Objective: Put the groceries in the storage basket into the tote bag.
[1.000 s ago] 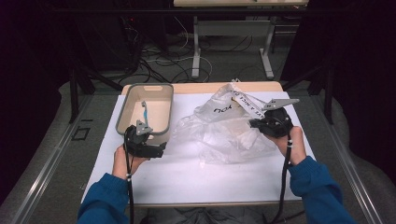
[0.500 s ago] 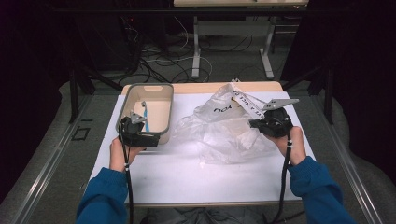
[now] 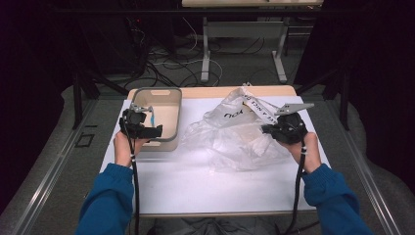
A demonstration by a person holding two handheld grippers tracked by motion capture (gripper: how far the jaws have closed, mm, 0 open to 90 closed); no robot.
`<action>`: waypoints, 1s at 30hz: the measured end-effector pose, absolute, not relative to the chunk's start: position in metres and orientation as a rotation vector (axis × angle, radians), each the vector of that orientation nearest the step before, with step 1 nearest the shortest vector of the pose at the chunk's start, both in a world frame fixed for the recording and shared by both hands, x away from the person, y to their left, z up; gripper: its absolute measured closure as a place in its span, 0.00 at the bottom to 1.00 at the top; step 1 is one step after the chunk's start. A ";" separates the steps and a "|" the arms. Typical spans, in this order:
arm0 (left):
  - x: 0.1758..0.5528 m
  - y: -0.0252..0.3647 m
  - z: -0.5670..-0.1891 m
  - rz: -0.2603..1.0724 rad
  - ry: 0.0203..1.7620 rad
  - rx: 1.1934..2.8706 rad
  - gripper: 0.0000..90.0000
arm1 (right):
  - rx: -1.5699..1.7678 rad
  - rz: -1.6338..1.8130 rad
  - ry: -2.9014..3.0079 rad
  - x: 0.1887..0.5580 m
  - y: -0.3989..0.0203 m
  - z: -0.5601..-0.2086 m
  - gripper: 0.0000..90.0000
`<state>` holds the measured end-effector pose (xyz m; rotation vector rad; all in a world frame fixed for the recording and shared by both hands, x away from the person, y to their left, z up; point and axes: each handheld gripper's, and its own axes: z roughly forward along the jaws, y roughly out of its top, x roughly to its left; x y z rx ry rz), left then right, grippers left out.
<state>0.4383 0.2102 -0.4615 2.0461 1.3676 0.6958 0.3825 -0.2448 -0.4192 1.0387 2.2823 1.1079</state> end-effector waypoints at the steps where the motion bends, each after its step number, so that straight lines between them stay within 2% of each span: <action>1: 0.442 0.210 -0.461 0.697 1.373 2.043 0.07 | 1.038 1.107 2.283 0.383 -0.245 -0.419 1.00; 15: 0.487 0.212 -0.469 0.700 1.471 2.069 0.12 | 1.035 1.108 2.286 0.383 -0.246 -0.419 1.00; 30: 0.529 0.214 -0.483 0.696 1.582 2.080 0.22 | 1.038 1.112 2.286 0.384 -0.247 -0.419 1.00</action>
